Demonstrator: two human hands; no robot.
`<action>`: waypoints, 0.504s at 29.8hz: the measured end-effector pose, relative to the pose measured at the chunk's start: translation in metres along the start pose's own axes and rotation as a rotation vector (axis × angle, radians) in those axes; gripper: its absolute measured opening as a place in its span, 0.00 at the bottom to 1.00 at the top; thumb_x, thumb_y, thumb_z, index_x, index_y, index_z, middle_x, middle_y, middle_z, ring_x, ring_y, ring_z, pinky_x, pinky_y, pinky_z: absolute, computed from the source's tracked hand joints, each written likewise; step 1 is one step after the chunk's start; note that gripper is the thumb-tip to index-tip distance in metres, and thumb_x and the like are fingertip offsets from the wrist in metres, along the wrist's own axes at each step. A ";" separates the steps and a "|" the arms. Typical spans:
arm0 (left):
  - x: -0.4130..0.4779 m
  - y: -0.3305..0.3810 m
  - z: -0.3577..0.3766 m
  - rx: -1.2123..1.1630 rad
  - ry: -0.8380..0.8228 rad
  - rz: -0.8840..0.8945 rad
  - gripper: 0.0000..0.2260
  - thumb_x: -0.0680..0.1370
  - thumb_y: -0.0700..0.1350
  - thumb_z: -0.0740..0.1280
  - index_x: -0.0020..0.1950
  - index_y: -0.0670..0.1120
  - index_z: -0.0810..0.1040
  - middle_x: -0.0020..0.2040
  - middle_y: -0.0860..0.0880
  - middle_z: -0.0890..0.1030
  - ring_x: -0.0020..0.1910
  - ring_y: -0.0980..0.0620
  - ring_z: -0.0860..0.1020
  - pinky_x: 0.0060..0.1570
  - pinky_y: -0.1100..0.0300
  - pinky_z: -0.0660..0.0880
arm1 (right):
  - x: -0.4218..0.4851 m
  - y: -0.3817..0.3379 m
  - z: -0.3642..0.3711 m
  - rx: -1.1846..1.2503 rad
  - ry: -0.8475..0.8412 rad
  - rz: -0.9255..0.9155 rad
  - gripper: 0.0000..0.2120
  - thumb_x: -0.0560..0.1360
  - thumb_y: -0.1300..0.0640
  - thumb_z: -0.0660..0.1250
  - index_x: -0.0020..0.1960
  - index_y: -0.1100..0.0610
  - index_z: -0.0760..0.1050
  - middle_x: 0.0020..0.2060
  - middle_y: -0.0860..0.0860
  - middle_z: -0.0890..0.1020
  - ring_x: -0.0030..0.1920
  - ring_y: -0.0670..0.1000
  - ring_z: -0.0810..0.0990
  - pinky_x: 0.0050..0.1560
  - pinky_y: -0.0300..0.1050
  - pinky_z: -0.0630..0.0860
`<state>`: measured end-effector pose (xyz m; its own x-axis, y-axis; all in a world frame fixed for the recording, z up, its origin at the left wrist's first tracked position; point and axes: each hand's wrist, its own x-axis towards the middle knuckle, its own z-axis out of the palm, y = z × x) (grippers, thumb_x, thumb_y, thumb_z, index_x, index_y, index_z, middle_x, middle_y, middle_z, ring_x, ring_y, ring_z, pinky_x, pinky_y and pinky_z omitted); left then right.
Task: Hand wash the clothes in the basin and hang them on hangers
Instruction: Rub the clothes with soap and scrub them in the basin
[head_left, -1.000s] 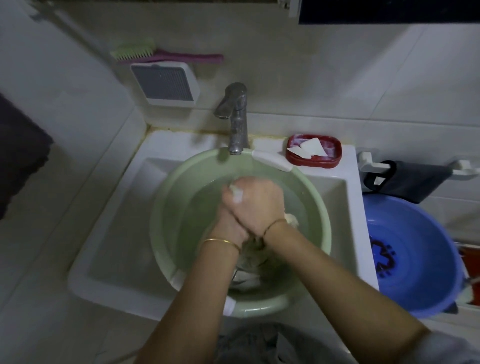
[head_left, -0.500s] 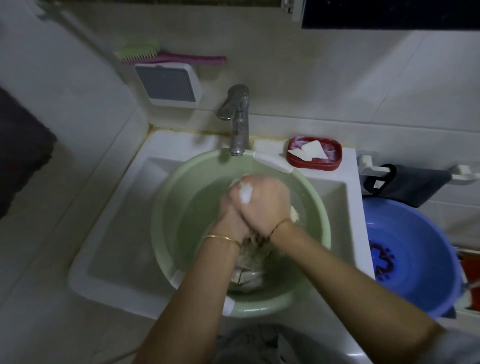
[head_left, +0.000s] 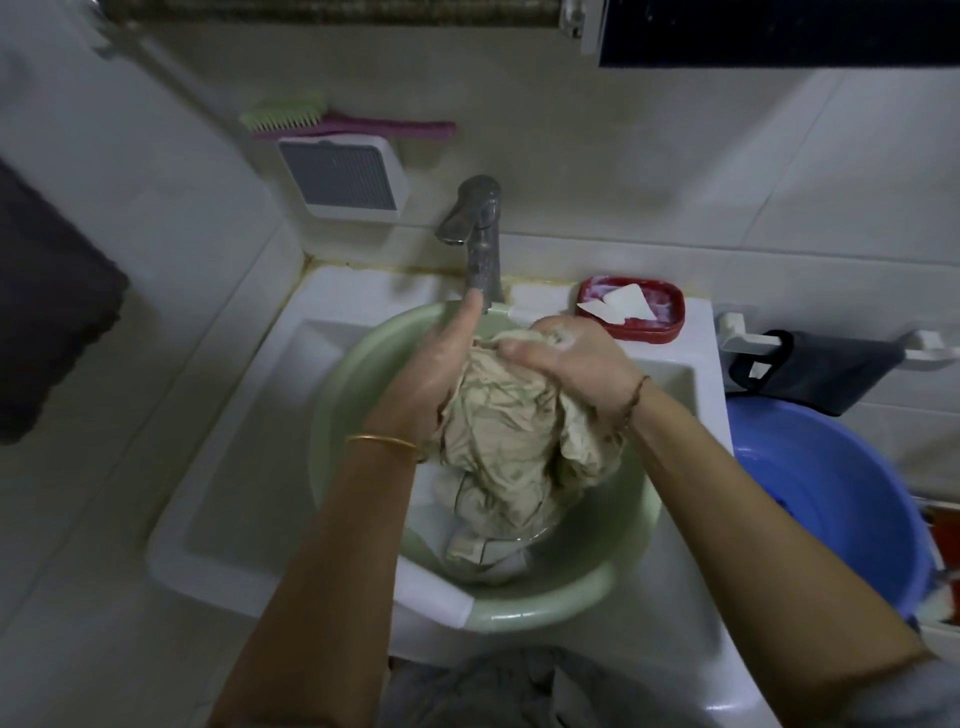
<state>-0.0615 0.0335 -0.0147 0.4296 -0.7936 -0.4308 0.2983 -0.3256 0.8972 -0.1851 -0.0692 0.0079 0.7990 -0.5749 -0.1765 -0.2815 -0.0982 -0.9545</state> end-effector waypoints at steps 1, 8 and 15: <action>-0.004 0.000 0.000 -0.006 -0.024 0.033 0.24 0.78 0.63 0.59 0.62 0.47 0.74 0.58 0.50 0.79 0.55 0.50 0.79 0.55 0.52 0.76 | 0.002 0.001 -0.001 0.216 0.055 0.054 0.09 0.71 0.57 0.73 0.35 0.57 0.75 0.31 0.49 0.80 0.34 0.48 0.78 0.38 0.38 0.74; -0.003 -0.044 -0.020 0.389 -0.193 -0.026 0.10 0.69 0.43 0.76 0.48 0.44 0.79 0.47 0.47 0.83 0.47 0.50 0.80 0.57 0.54 0.72 | 0.015 0.011 -0.020 0.842 0.223 0.167 0.20 0.64 0.55 0.71 0.52 0.63 0.73 0.47 0.64 0.77 0.49 0.61 0.78 0.52 0.60 0.76; -0.006 -0.032 0.007 -0.386 0.009 -0.002 0.12 0.81 0.44 0.57 0.52 0.40 0.77 0.44 0.42 0.82 0.41 0.49 0.83 0.42 0.58 0.81 | -0.004 0.016 0.003 0.120 0.431 -0.096 0.07 0.70 0.58 0.70 0.45 0.52 0.72 0.43 0.54 0.80 0.42 0.52 0.78 0.41 0.42 0.75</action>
<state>-0.0796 0.0454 -0.0403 0.4360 -0.7878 -0.4351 0.5970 -0.1086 0.7948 -0.1914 -0.0661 -0.0074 0.5173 -0.8558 0.0063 -0.1332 -0.0877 -0.9872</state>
